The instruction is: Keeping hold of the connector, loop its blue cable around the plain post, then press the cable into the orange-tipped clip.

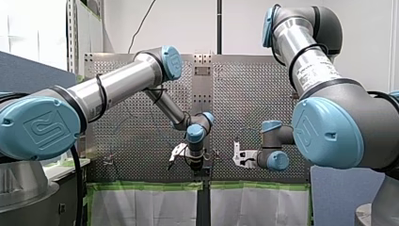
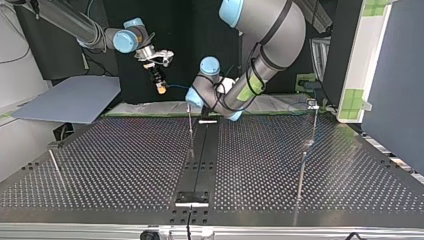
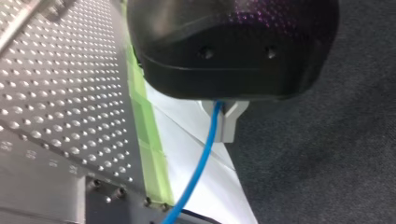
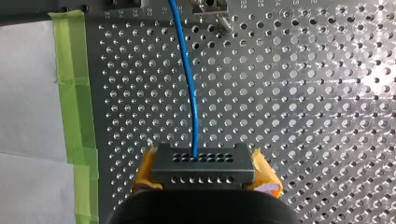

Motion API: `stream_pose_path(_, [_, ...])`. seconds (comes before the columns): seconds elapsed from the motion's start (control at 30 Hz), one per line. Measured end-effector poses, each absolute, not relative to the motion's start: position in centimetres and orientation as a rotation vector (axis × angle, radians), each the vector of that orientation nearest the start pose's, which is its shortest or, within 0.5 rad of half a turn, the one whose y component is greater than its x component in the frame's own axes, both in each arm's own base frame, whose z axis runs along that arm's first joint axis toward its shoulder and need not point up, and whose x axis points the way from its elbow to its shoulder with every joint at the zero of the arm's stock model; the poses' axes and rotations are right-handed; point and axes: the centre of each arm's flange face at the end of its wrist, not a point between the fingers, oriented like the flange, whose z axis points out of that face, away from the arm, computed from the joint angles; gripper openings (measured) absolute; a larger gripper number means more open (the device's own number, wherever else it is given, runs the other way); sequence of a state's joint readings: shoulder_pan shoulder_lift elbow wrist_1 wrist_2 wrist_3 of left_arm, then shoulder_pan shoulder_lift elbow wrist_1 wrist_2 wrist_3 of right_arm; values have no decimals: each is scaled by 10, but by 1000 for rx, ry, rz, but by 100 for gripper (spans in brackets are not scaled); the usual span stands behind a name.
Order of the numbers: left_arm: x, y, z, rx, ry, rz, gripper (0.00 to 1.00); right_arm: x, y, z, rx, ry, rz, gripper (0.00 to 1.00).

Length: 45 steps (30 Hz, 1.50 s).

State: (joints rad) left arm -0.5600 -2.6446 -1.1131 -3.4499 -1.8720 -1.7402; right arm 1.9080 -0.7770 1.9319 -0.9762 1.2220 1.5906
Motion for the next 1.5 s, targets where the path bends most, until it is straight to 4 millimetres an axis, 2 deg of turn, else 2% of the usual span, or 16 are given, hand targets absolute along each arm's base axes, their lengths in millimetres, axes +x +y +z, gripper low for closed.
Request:
stream_pose_path(0.27, [492, -445, -4, 321, 2375, 82, 0, 329, -455, -13, 1836, -981, 1609, 11])
stream_pose_path(0.47, [485, -452, -7, 292, 2342, 87, 0, 323, -461, -12, 1820, -1000, 1607, 11])
stream_pose_path(0.93, [479, -470, -4, 197, 2243, 74, 0, 314, -473, -10, 1799, -1013, 1600, 11])
stream_pose_path(1.17, [481, -480, 12, 151, 2179, 40, 0, 313, -477, -9, 1796, -1017, 1597, 11])
stream_pose_path(1.33, [479, -483, 15, 131, 2163, 33, 0, 311, -481, -8, 1792, -1022, 1593, 11])
stream_pose_path(1.5, [474, -480, 10, 119, 2160, 36, 0, 309, -484, -7, 1789, -1027, 1591, 11])
